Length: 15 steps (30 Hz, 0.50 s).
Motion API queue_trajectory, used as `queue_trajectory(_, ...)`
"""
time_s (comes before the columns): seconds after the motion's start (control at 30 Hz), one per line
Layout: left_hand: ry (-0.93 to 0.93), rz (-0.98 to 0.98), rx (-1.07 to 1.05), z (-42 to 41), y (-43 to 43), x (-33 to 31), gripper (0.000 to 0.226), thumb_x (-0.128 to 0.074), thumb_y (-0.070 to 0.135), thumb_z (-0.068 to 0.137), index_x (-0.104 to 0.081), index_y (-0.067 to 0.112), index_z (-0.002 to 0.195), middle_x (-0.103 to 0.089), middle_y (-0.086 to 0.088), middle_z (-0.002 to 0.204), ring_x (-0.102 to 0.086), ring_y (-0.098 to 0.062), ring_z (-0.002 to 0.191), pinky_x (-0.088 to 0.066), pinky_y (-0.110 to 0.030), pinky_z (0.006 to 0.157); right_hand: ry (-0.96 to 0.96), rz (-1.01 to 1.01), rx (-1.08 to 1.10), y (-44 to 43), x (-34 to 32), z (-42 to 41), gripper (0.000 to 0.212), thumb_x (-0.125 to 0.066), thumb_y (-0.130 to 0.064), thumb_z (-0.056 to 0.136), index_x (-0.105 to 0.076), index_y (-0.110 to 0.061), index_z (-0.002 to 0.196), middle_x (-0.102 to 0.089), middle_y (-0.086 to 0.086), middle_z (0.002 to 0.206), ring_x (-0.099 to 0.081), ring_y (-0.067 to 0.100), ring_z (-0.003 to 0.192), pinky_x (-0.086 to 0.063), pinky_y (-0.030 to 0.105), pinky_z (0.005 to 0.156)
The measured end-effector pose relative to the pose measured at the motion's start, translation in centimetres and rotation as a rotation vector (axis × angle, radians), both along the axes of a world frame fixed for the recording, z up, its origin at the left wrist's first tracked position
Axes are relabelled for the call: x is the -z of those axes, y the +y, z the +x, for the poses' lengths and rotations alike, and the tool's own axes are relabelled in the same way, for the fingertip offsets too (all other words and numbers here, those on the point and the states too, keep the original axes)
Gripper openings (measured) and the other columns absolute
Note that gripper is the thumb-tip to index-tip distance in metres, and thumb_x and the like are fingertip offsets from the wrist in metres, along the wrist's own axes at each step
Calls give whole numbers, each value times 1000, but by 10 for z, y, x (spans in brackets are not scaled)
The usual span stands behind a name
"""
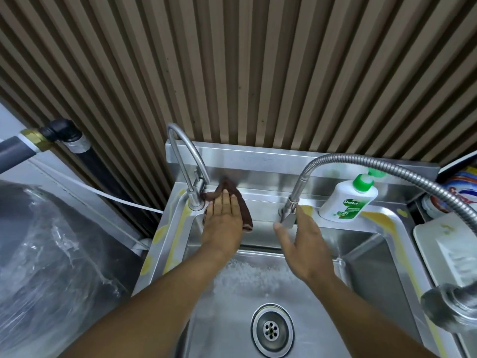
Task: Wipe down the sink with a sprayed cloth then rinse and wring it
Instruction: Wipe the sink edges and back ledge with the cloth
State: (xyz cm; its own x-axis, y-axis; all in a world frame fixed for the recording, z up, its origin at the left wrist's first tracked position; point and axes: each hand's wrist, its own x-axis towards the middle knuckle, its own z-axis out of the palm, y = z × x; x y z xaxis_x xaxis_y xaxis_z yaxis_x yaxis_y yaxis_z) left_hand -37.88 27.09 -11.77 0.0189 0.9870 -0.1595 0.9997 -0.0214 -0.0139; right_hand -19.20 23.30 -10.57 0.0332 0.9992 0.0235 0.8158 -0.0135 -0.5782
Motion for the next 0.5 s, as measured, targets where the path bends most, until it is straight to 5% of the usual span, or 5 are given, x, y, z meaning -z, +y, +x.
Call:
queue_trajectory(0.07, -22, -10, 53, 9, 2, -2, 85, -50, 18, 99, 10, 5, 158, 13, -20, 166, 4, -36, 154, 1, -46, 126, -212, -35, -63, -1, 16, 6, 86, -27, -69, 91, -27, -11, 154, -33, 10, 159, -27, 27, 148, -26, 42, 120)
queue_trajectory(0.17, -58, 38, 173, 26, 7, -1, 79, -45, 21, 102, 9, 10, 159, 12, -15, 167, 5, -33, 154, 4, -44, 125, -438, -33, -117, -2, 33, 7, 94, -14, -68, 89, -12, -3, 157, -14, 14, 165, -10, 29, 153, -9, 41, 123)
queue_trajectory(0.33, -80, 112, 254, 27, 3, 5, 79, -48, 23, 99, 2, 13, 160, 4, -7, 169, -1, -25, 155, 2, -41, 125, -596, 6, -141, -7, 51, 5, 94, -19, -66, 87, -31, -1, 153, -13, 19, 164, -10, 34, 153, -10, 48, 121)
queue_trajectory(0.5, -22, 128, 94, -19, -18, 13, 83, -49, 24, 97, 4, 11, 160, 0, -8, 169, -2, -25, 155, 0, -41, 125, -640, 38, -126, -7, 62, 3, 94, -22, -69, 89, -24, -4, 156, 0, 17, 166, 2, 33, 153, -1, 50, 121)
